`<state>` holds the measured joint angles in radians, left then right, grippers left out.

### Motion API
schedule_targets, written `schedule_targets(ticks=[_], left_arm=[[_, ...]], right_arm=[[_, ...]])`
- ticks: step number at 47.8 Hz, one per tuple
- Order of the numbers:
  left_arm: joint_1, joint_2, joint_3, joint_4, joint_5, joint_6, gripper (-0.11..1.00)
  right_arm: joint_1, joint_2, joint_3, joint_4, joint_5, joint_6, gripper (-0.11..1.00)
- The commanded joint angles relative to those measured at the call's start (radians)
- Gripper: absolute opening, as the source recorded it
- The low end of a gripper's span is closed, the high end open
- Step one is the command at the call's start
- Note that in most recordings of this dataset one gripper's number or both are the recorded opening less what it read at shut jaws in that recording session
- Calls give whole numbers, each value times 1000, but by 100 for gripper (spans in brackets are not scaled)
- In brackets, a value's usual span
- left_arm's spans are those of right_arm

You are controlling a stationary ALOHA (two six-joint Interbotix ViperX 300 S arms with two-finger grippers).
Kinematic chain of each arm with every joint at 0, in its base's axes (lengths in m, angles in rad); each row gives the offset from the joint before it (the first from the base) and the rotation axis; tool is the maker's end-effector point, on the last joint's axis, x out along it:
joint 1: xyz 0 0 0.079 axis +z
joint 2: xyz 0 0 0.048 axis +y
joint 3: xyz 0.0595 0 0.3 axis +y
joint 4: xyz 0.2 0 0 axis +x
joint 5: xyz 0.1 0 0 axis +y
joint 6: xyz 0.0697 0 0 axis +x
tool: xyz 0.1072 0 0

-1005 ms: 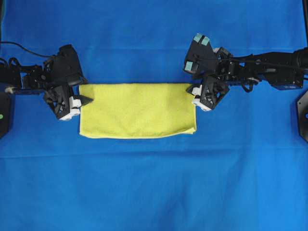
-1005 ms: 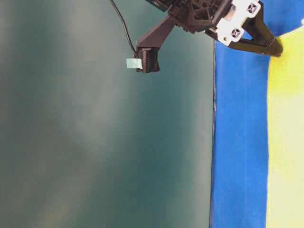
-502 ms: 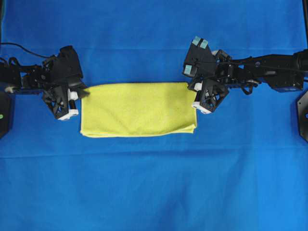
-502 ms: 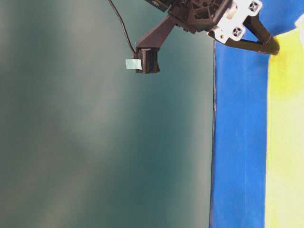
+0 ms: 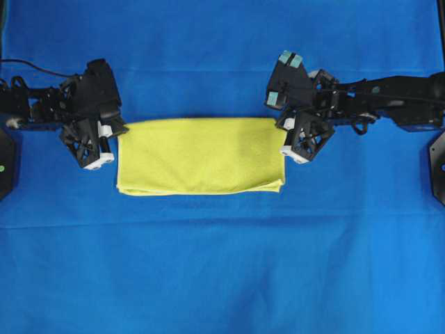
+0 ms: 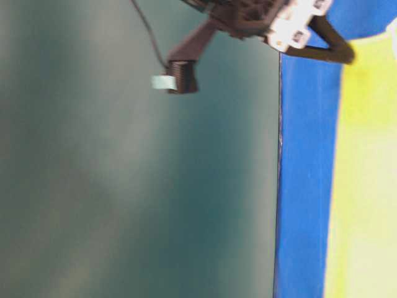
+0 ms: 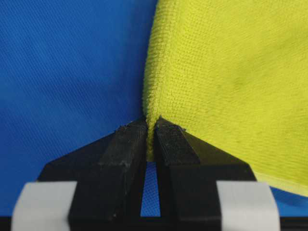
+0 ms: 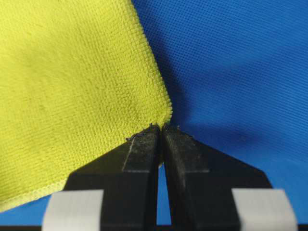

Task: Fold the yellow towel.
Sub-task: 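Lift the towel strip and rotate it to lie vertically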

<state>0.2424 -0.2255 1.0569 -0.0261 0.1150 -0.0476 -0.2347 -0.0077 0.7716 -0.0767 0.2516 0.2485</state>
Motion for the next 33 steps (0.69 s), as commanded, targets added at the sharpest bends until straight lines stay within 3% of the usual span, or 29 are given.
schedule_targets(ticks=[1, 11, 24, 33], left_arm=[[-14, -77, -52, 0, 75, 3, 3], [-43, -249, -95, 0, 181, 8, 3], [-60, -324, -75, 0, 163, 0, 3], [-124, -302, -81, 0, 81, -8, 2]], right_arm=[[-3, -84, -26, -2, 37, 0, 2], [-3, -242, -37, -15, 100, -2, 2], [-3, -275, -37, -17, 95, 5, 2], [-61, -275, -29, -17, 91, 6, 2]])
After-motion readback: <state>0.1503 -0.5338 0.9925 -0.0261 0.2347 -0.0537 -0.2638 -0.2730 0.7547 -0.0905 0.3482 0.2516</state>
